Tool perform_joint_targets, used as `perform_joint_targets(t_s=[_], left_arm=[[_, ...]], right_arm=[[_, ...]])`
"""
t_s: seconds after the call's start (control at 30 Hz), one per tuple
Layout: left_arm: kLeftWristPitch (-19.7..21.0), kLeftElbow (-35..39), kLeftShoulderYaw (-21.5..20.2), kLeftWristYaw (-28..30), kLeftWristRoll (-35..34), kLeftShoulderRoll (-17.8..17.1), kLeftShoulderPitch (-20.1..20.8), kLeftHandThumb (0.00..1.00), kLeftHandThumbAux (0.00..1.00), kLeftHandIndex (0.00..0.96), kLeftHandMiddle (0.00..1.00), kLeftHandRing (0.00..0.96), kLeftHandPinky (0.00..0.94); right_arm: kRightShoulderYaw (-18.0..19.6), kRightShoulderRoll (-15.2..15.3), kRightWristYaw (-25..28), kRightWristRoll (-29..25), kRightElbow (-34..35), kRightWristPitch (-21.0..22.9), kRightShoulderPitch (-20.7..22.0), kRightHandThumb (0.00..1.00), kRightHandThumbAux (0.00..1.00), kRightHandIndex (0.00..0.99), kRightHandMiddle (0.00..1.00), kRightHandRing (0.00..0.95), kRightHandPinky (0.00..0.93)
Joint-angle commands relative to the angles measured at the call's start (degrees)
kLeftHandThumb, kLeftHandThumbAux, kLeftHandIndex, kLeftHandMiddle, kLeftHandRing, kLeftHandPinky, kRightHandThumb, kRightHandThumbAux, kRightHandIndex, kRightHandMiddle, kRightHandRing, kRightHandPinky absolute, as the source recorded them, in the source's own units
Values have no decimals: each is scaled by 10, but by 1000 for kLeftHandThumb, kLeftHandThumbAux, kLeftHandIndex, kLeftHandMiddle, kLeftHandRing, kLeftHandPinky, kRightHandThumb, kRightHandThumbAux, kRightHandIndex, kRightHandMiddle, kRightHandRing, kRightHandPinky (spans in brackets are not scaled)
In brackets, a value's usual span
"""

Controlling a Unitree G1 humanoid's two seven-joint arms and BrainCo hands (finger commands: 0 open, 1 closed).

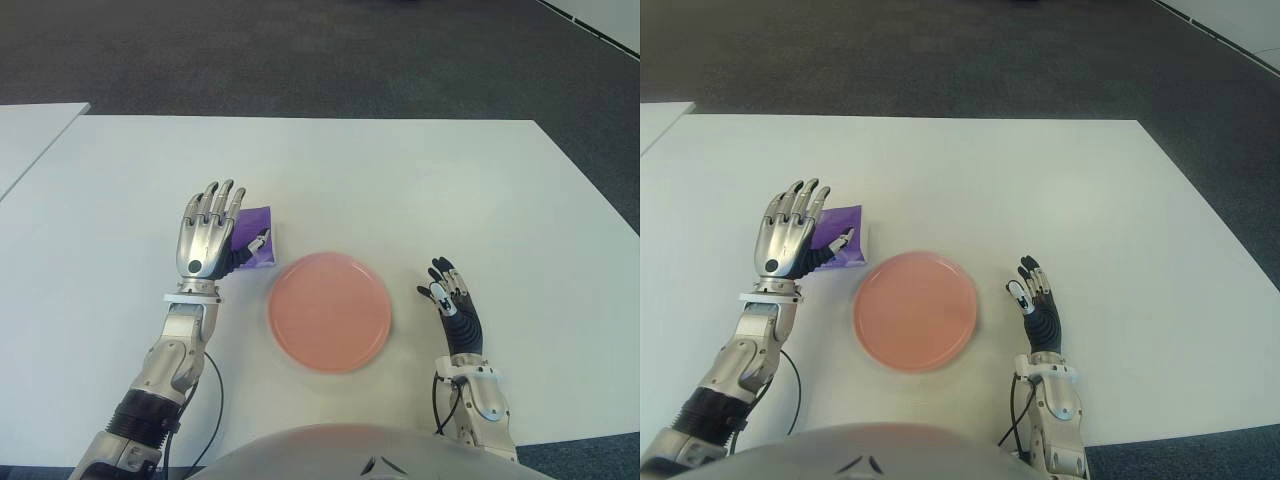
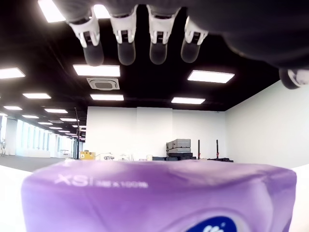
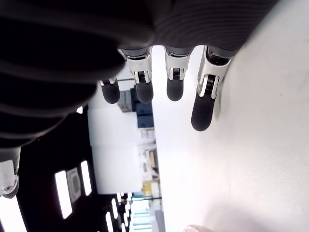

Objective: Put the tissue paper into the plate.

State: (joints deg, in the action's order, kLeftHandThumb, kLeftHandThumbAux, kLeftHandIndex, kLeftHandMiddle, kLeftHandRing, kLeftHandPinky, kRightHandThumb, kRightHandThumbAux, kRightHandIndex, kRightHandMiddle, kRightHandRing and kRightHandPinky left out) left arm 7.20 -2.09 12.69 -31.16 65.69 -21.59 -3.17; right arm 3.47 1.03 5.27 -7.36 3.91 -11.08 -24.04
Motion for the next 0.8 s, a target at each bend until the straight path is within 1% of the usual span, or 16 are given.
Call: perform_joint_targets(t_s=[0.03, 0.33, 0.57, 0.8], left_arm=[[0, -8, 9, -8, -7, -2, 5, 279, 69, 0, 0, 0, 0], [0, -15, 13, -17, -15, -2, 9, 278, 71, 0, 0, 0, 0], [-1, -22, 19, -20, -21, -6, 10, 285, 71, 0, 0, 0, 0], [-1, -36, 25, -25, -22, -7, 12, 299, 75, 0, 0, 0, 0]], right_arm=[[1, -4, 5, -10, -45, 43, -16, 410, 444, 0, 0, 0, 0], [0, -3, 0, 0, -52, 31, -11, 404, 457, 0, 0, 0, 0], [-1, -9, -3, -2, -54, 30, -8, 401, 478, 0, 0, 0, 0], [-2, -16, -9, 1, -56, 14, -8, 397, 513, 0, 5, 0, 0]])
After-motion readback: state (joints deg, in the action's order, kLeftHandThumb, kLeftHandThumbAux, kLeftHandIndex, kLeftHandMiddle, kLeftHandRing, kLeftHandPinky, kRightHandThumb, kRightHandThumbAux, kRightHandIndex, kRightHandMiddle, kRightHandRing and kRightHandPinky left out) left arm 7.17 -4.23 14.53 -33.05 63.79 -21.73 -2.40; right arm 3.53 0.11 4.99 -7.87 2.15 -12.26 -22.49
